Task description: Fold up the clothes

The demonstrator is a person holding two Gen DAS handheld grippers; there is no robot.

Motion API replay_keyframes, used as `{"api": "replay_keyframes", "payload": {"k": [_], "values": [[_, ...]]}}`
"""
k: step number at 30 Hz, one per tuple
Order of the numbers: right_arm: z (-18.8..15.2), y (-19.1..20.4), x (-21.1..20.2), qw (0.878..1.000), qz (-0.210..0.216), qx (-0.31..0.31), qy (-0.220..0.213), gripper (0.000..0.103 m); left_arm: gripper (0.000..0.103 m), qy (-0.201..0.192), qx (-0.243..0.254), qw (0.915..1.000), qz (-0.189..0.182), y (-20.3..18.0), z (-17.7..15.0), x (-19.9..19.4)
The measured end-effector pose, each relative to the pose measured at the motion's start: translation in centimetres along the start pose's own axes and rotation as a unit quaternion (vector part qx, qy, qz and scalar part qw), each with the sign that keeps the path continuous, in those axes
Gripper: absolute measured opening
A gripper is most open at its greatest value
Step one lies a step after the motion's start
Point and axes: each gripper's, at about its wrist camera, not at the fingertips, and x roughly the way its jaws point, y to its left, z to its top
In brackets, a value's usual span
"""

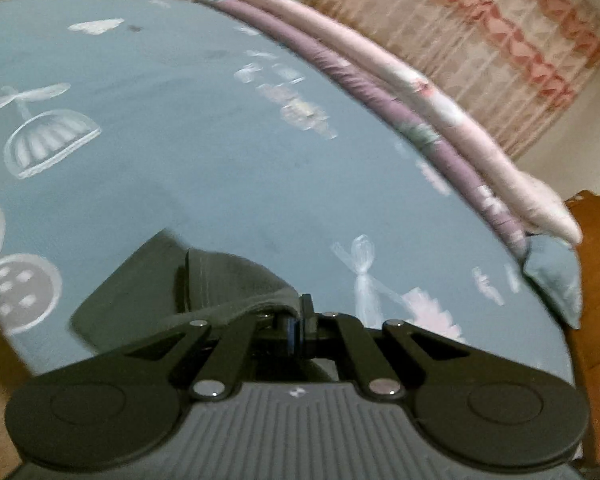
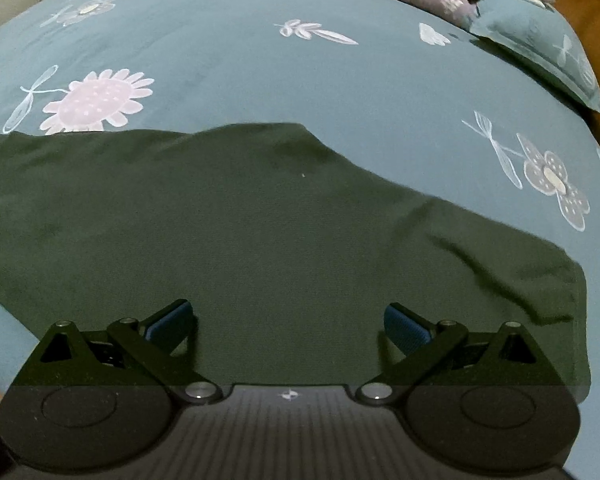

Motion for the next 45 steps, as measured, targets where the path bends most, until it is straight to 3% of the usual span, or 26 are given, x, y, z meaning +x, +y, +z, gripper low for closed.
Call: {"api": "replay_keyframes", "payload": {"k": [3, 7, 9, 12, 14, 16, 19, 23, 26, 30, 32, 40, 45], "values": [[0.5, 0.4, 0.0, 1.000, 0.000, -0.013, 0.002, 0.103, 0.001, 0.009, -0.009, 0.9999, 0.012, 1.2, -1.1, 0.6], [2.1, 1.3, -1.3, 0.999, 0.016, -0.038, -0.019, 0.103, 0.001, 0.011, -0.009, 0.9999, 0.000, 1.6, -1.4, 1.3], [3.8, 2.1, -2.4, 0.996, 0.045, -0.057, -0.046, 0.099, 0.001, 0.011, -0.009, 0.9999, -0.008, 1.8, -1.6, 1.4], [7.5, 4.6, -3.5, 0.985, 0.117, -0.098, -0.084, 0.085, 0.001, 0.012, -0.015, 0.9996, -0.022, 2.6, -2.0, 1.4], [10.0, 7.5, -3.3, 0.971, 0.177, -0.132, -0.096, 0.066, 0.001, 0.017, -0.021, 0.9992, -0.029, 3.3, -2.3, 1.6], [12.6, 10.8, -2.9, 0.951, 0.238, -0.171, -0.104, 0.056, 0.001, 0.020, -0.028, 0.9988, -0.036, 3.8, -2.7, 1.9], [15.5, 16.8, -0.9, 0.919, 0.296, -0.240, -0.098, 0.052, 0.001, 0.021, -0.038, 0.9979, -0.049, 4.4, -3.1, 2.2], [17.6, 23.3, 2.4, 0.888, 0.341, -0.303, -0.059, 0.039, 0.001, 0.023, -0.053, 0.9964, -0.062, 5.3, -3.5, 2.5], [17.8, 26.4, 4.5, 0.875, 0.345, -0.337, -0.029, 0.035, 0.002, 0.022, -0.063, 0.9952, -0.071, 5.8, -3.7, 2.5], [17.2, 27.5, 5.1, 0.871, 0.343, -0.352, -0.014, 0.022, 0.002, 0.023, -0.072, 0.9938, -0.081, 6.4, -3.8, 2.5], [16.8, 27.9, 5.2, 0.869, 0.342, -0.357, -0.010, 0.004, 0.001, 0.022, -0.066, 0.9940, -0.084, 6.4, -3.7, 2.4], [18.0, 28.9, 3.8, 0.871, 0.331, -0.357, -0.066, 0.003, 0.001, -0.051, 0.024, 0.9938, -0.096, 4.2, -1.6, -1.1], [17.8, 28.4, 5.8, 0.887, 0.325, -0.324, -0.042, 0.010, 0.003, 0.016, -0.033, 0.9962, -0.079, 6.7, -2.8, 1.8]]}}
